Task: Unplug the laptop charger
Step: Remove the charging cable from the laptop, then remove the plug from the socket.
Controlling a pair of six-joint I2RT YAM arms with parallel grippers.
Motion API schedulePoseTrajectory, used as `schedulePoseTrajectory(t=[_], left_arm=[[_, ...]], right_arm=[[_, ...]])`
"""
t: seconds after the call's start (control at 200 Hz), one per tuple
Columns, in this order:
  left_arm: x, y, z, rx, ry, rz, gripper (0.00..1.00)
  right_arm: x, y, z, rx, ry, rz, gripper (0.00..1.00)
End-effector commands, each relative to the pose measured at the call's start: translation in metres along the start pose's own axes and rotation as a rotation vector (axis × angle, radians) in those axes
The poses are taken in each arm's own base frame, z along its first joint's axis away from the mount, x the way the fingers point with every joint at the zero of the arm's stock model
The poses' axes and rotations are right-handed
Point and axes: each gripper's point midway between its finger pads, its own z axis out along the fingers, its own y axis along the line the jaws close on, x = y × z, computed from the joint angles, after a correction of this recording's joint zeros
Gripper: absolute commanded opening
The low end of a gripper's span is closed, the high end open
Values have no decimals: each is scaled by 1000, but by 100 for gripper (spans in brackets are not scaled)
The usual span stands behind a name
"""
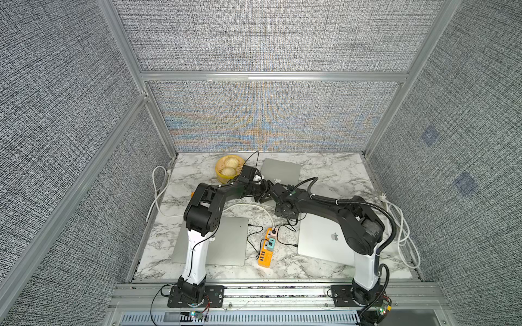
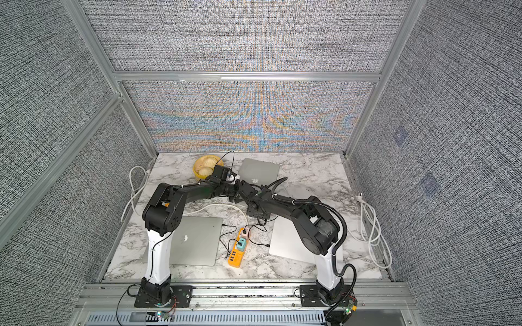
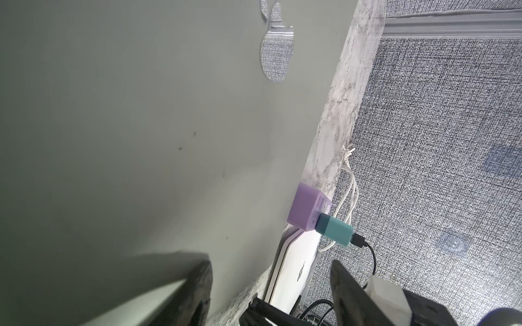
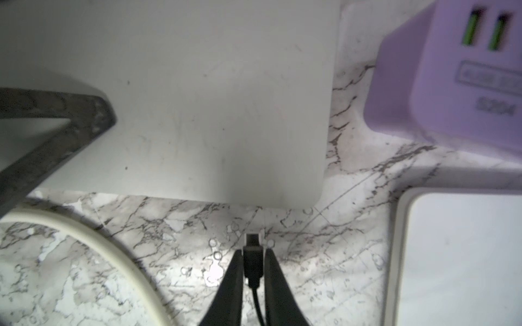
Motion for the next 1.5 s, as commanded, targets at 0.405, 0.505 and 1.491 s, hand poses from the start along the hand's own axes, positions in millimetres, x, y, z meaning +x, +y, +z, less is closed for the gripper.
schedulePoseTrajectory(t=[0.405,0.505,1.491], left_arm=[[3,-5,-11,-77,-20,-9,65],[4,-11,-11,-86,-25,28,63],[45,-59,62,-199,116,331,46]], right_arm=[[-44,-7,-86,-2,-147,-7,46],[-55,-21,-109,50,-160,4,56],[-82,-151,-98,135,199,277,83]])
